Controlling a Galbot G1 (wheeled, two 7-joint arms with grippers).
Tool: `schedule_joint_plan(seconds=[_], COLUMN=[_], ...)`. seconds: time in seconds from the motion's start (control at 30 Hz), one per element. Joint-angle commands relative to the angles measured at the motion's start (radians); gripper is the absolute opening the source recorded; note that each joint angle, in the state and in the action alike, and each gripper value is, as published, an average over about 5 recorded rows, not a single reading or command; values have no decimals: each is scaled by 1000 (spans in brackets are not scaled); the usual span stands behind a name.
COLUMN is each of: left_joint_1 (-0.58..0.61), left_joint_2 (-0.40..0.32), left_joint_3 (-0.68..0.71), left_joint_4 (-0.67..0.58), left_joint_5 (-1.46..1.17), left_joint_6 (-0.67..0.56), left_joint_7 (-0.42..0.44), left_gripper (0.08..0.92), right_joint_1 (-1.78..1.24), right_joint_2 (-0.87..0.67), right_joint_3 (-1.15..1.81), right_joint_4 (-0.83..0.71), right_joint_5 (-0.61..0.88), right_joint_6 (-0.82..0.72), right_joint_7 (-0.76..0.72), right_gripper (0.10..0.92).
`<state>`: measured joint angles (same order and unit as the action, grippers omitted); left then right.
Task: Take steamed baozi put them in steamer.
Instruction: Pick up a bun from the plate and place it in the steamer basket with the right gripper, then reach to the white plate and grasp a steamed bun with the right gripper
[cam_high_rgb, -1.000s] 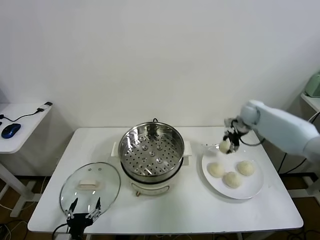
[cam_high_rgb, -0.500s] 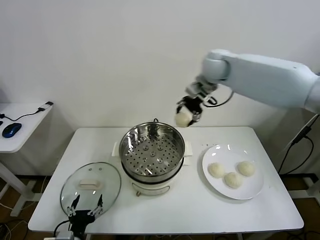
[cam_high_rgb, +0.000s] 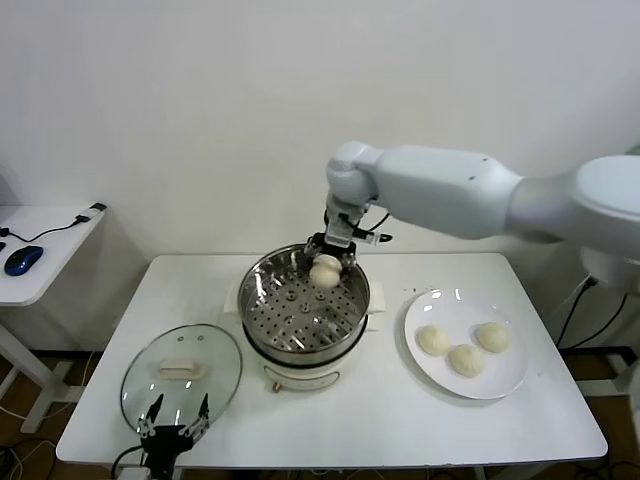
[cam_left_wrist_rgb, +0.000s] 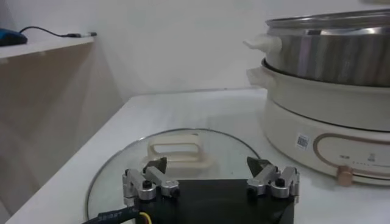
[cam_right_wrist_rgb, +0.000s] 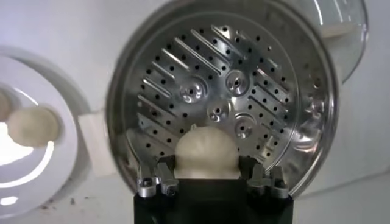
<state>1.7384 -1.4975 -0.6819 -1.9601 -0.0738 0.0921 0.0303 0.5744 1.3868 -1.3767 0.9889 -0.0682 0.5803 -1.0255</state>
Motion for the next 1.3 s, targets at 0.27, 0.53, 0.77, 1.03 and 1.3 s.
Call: schedule_joint_plan(seconds=[0.27,0.53,0.77,1.03,1.3], left_joint_1=[-5,-11,-6,3,2], left_joint_2=[6,6,5,3,5], left_joint_3=[-3,0,2,5,3], left_joint_4=[9,12,8,4,2], left_joint_5=[-3,-3,-2,3,2], left_joint_6=[-9,-12,-15,-17,-17], left_joint_7=[-3,-4,-4,-1,-2], left_gripper=[823,823,823,823,823], right_joint_1=[-180,-158,-41,346,479], right_joint_2=[198,183,103,-137,-512], right_joint_3=[113,73,65,-309,-554], right_joint_4=[-374,-349,-246,67,311], right_joint_5=[-160,-82,85,768,783], right_joint_6=[143,155,166,-111,-567], right_joint_7=[34,15,-34,-189,-59], right_gripper=[694,819,823,823,823])
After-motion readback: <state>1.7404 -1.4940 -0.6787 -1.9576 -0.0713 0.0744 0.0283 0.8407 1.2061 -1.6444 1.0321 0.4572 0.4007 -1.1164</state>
